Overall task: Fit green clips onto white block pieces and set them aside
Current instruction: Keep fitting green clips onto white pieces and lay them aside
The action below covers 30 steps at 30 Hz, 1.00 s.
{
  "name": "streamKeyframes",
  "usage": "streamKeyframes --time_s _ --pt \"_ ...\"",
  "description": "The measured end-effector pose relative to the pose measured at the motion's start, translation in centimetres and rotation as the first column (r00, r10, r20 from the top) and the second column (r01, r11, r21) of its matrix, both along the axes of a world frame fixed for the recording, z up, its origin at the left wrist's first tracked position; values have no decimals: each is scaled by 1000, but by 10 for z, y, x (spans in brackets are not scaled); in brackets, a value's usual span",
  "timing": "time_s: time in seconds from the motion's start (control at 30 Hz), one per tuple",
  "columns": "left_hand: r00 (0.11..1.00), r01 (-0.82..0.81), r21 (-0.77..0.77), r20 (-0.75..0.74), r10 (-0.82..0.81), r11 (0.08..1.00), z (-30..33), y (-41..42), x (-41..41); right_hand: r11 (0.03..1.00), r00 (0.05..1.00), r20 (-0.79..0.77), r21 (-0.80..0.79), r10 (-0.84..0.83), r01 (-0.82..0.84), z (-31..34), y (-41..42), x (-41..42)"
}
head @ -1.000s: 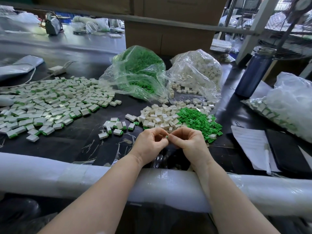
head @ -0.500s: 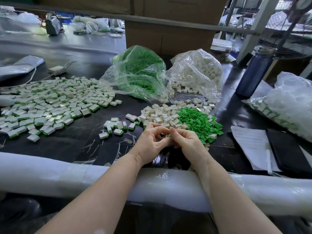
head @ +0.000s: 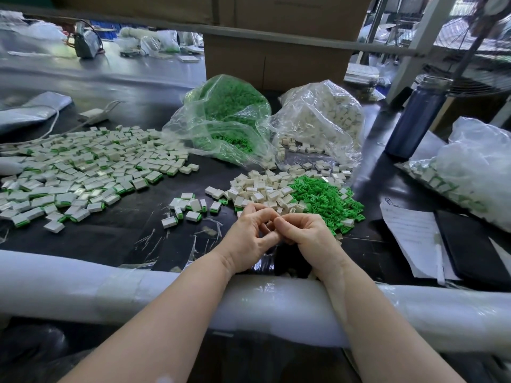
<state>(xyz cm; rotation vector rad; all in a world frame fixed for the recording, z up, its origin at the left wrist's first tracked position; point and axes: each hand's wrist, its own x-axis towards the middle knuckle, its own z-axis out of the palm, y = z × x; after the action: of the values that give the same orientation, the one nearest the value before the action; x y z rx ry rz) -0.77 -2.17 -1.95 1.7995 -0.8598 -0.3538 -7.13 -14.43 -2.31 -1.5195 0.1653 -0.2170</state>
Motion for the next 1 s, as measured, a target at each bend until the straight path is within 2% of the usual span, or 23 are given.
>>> streamKeyframes --time_s 0.27,1.0 --pt "999 21 21 43 -22 1000 -5 -1 2 999 999 -20 1 -39 39 0 1 1" --pt "999 45 17 12 -46 999 -8 -2 4 998 996 -58 11 -61 62 2 2 0"
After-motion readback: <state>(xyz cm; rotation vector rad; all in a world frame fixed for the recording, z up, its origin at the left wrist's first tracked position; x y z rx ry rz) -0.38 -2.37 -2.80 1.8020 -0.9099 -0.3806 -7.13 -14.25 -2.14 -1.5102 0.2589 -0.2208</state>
